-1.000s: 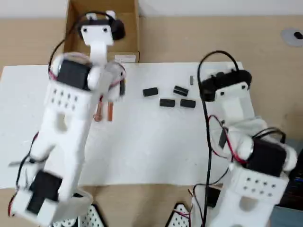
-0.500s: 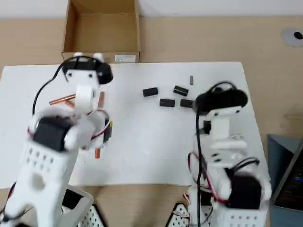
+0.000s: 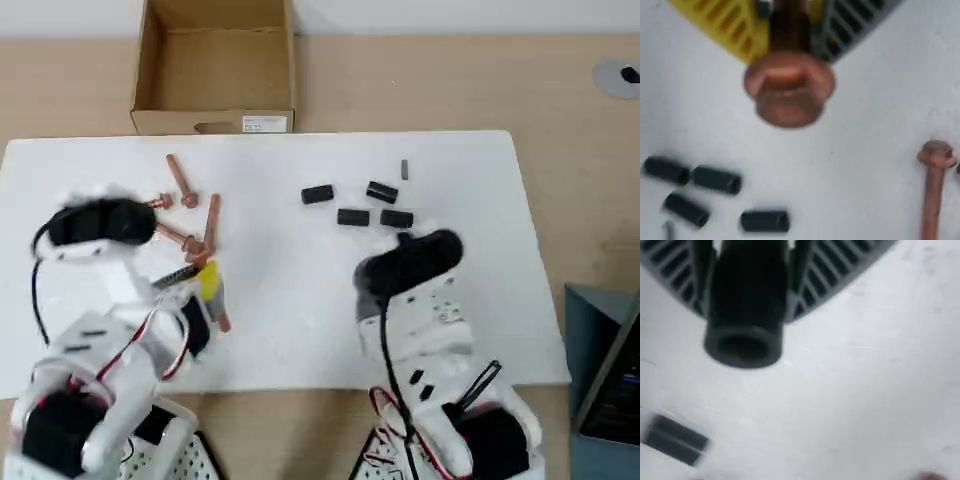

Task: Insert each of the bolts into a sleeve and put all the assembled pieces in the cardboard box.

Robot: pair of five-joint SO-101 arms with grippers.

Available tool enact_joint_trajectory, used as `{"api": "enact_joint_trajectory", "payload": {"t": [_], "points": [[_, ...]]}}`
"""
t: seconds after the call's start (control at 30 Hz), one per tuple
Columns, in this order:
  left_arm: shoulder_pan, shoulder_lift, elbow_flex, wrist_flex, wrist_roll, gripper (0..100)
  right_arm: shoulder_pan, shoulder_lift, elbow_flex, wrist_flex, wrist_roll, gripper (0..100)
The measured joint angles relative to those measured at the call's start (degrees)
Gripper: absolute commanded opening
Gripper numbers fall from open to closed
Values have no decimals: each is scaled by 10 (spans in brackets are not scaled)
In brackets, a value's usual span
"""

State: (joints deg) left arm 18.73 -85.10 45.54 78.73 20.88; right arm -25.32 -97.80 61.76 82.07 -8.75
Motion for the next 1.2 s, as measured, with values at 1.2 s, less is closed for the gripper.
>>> {"api": "enact_joint_trajectory", "payload": {"t": [1.2], "points": [[136, -188, 132, -152, 46, 2, -329, -58, 51, -58, 0, 9]]}}
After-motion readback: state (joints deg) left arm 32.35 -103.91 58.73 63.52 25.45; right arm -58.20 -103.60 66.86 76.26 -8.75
